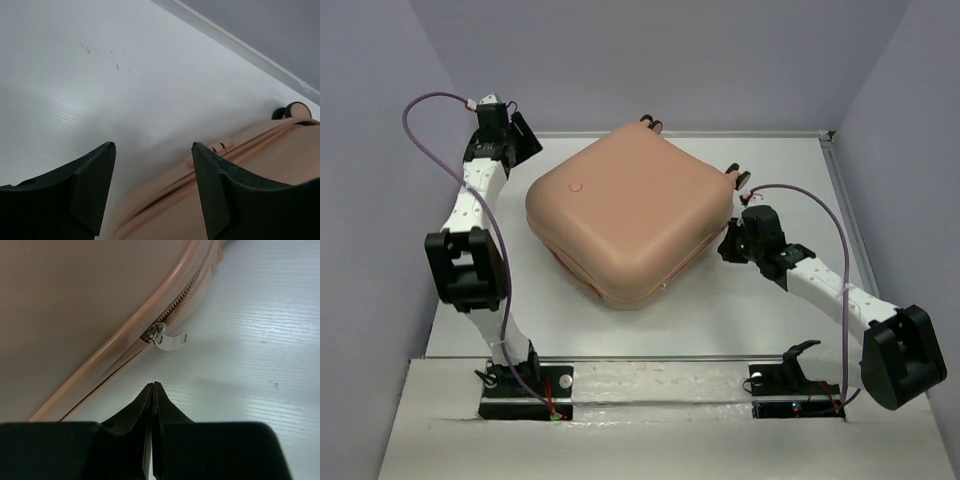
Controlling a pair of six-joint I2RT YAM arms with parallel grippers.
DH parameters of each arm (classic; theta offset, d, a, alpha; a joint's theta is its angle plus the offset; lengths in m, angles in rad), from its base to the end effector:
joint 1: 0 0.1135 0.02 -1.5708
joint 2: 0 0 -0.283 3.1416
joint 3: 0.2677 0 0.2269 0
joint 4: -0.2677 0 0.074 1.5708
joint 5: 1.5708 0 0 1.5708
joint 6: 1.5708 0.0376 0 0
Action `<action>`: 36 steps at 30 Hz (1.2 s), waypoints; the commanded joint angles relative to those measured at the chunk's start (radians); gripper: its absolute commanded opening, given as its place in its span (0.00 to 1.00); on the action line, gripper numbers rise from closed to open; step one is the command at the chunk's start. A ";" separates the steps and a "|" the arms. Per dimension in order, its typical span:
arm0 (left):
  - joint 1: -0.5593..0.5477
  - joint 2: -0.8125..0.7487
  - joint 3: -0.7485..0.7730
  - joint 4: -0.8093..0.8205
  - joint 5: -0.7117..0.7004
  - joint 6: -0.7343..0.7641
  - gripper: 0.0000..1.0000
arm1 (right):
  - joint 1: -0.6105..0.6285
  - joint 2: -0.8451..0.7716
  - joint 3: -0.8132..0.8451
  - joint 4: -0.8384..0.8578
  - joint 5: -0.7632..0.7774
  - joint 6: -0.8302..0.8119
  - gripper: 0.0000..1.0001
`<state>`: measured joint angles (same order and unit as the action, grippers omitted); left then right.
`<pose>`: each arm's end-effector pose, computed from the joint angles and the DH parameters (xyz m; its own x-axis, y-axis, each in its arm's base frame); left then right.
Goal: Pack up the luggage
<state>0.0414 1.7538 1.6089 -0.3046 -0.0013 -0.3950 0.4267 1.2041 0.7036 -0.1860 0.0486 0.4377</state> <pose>0.3969 0.0165 0.3711 -0.3843 -0.4011 -0.8315 -0.2063 0.9152 -0.3461 0.2061 0.0917 0.2546 -0.6833 0.1544 -0.7136 -0.0988 0.9488 0.3000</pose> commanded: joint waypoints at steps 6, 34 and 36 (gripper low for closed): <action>0.058 0.230 0.220 -0.084 0.274 0.025 0.74 | 0.004 0.143 0.092 0.138 -0.029 -0.022 0.07; -0.086 -0.691 -0.825 0.188 0.228 -0.107 0.74 | -0.103 0.838 1.111 -0.050 -0.425 -0.016 0.49; -0.086 -0.674 -0.761 0.154 0.202 -0.094 0.79 | -0.129 0.818 1.090 -0.055 -0.420 0.019 0.51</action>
<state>0.0151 1.0702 0.7506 -0.0902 0.0994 -0.5003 0.2550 2.1090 1.6939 -0.2787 -0.1677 0.3195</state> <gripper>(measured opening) 0.737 0.480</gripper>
